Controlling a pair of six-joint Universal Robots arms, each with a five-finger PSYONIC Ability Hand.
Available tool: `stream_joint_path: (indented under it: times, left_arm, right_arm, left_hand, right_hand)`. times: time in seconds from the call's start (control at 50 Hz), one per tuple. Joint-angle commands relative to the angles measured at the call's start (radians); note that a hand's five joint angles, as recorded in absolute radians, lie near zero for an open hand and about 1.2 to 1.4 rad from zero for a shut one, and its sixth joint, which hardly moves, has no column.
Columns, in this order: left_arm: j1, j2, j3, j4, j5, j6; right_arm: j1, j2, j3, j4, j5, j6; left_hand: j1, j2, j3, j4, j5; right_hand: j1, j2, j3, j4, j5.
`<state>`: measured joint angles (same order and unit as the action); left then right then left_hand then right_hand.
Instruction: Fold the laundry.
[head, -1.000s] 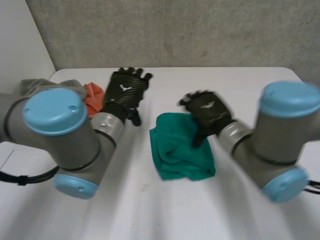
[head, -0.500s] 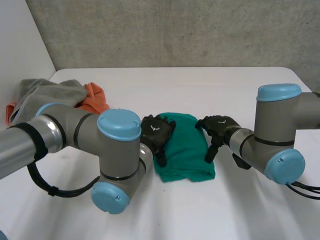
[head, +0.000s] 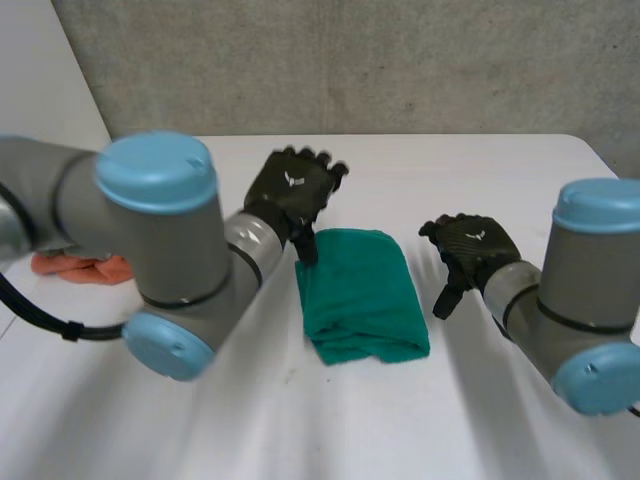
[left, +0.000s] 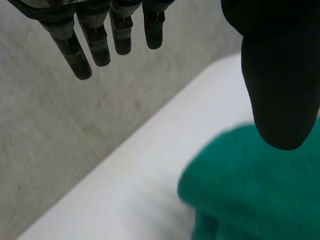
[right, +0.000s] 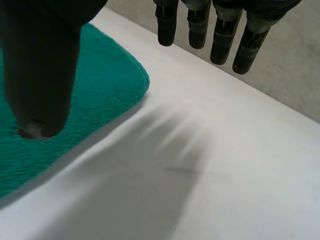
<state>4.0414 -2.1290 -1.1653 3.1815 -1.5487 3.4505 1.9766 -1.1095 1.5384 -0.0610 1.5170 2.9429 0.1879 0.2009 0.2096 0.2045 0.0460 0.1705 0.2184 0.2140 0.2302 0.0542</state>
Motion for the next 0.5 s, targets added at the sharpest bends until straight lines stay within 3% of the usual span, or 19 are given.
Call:
stream_joint_path:
  times: [0.02,0.18,0.26,0.5]
  left_arm:
    - [0.073,0.084,0.01,-0.073,0.264,-0.068]
    - [0.123,0.078,0.061,-0.201,0.449,-0.134]
    - [0.125,0.073,0.059,-0.202,0.46,-0.137]
    - [0.119,0.075,0.058,-0.201,0.46,-0.139]
  right_arm:
    - [-0.021,-0.039,0.153,-0.016,-0.015,0.22]
    - [-0.025,-0.02,0.192,-0.028,-0.123,0.338]
    - [-0.021,0.028,0.174,-0.049,-0.158,0.401]
    - [-0.001,0.146,0.062,-0.072,-0.15,0.426]
  left_hand:
    - [0.017,0.004,-0.005,0.0,-0.016]
    - [0.017,0.004,-0.005,0.0,-0.016]
    - [0.017,0.004,-0.005,0.0,-0.016]
    - [0.017,0.004,-0.005,0.0,-0.016]
  right_hand:
    - [0.004,-0.044,-0.039,-0.056,-0.054]
    - [0.004,-0.044,-0.039,-0.056,-0.054]
    - [0.038,-0.01,-0.006,-0.022,-0.021]
    - [0.185,0.137,0.141,0.125,0.126]
